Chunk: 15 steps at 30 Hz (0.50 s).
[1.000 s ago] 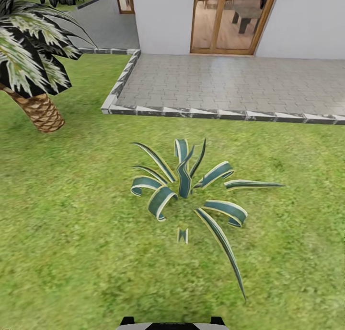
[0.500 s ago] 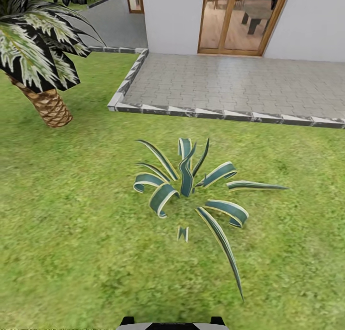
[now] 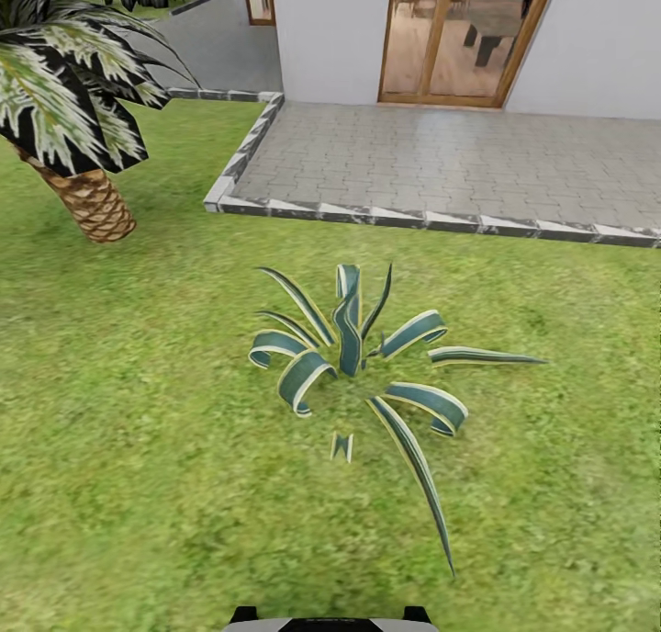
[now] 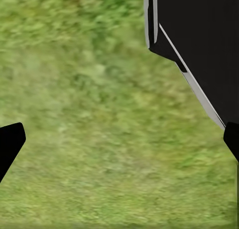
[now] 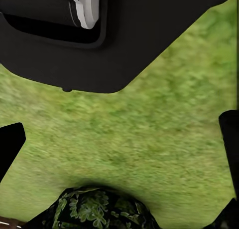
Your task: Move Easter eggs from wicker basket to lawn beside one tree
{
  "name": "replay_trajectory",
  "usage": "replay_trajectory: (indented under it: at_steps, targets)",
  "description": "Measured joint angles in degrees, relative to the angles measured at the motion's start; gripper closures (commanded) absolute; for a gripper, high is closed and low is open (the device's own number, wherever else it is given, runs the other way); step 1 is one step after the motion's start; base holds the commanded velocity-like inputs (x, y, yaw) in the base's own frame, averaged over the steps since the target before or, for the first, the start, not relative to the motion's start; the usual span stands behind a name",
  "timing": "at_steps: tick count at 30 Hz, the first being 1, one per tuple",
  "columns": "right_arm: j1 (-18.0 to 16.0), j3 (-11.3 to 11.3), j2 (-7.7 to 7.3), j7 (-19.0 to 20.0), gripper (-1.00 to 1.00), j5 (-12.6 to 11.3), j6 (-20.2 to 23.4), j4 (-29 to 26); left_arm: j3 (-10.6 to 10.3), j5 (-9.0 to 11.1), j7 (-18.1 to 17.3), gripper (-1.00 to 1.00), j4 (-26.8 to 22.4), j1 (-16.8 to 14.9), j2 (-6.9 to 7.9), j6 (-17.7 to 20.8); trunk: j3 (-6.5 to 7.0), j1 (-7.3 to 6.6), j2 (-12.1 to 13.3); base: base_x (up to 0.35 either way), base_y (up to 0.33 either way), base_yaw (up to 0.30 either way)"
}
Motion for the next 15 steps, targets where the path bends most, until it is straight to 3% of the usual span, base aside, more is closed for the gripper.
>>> replay_trajectory:
  at_steps: [15]
  targets:
    - [-0.01,0.0,0.0,0.0,-1.0,-0.01,0.01,0.0,0.0,-0.01,0.0,-1.0,0.0,0.0,0.0,0.0,0.0,0.0,0.0,-0.003,-0.101,0.0]
